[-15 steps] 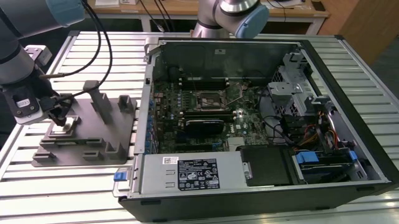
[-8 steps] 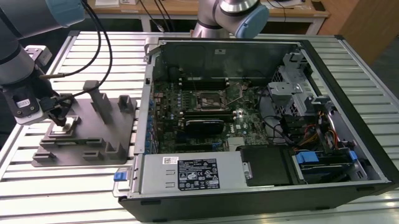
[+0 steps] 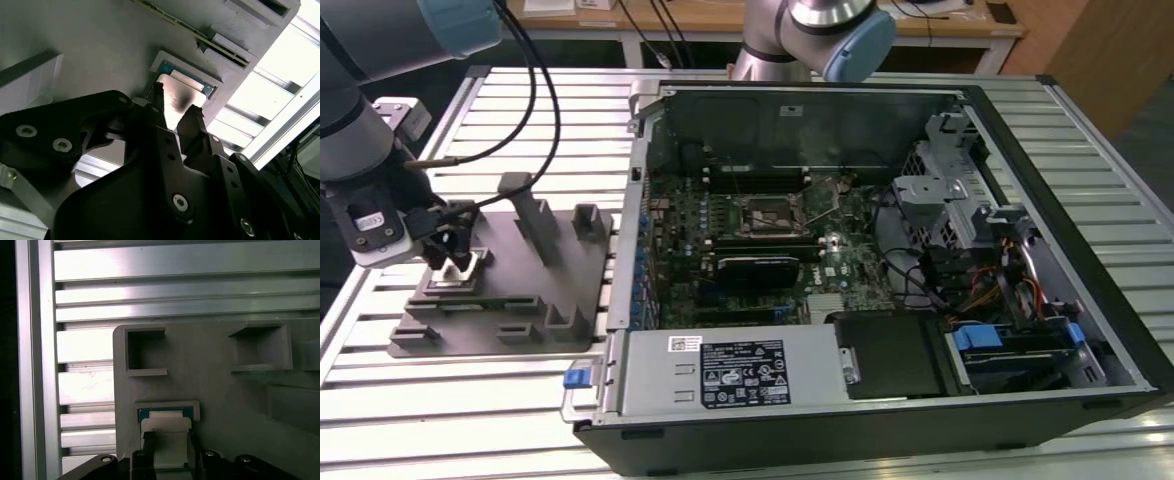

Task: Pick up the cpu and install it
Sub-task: 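Pick up the cpu and move it towards the insertion slot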

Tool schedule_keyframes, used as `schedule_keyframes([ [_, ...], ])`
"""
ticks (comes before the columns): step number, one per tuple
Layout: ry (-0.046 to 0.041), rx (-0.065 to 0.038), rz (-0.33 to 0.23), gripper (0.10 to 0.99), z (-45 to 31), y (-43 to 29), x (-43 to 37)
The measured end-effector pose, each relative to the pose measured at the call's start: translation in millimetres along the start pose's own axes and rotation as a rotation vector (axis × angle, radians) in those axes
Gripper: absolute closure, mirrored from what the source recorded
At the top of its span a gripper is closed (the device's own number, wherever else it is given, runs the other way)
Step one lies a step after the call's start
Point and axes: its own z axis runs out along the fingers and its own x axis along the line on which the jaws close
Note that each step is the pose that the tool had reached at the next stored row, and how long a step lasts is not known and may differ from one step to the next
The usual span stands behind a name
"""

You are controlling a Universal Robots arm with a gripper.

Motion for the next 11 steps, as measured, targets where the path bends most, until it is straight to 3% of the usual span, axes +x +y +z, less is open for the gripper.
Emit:
schedule_keyframes([
  [1,0.0,0.0,0.0,0.675,0.0,0.0,0.0],
  [2,0.0,0.0,0.0,0.675,0.0,0.0,0.1],
  [4,0.0,0.0,0.0,0.561,0.0,0.0,0.1],
  [6,0.0,0.0,0.0,0.561,0.1,0.0,0.2],
  [7,0.0,0.0,0.0,0.494,0.1,0.0,0.2],
  [11,0.0001,0.0,0.0,0.494,1.8,-0.1,0.2],
])
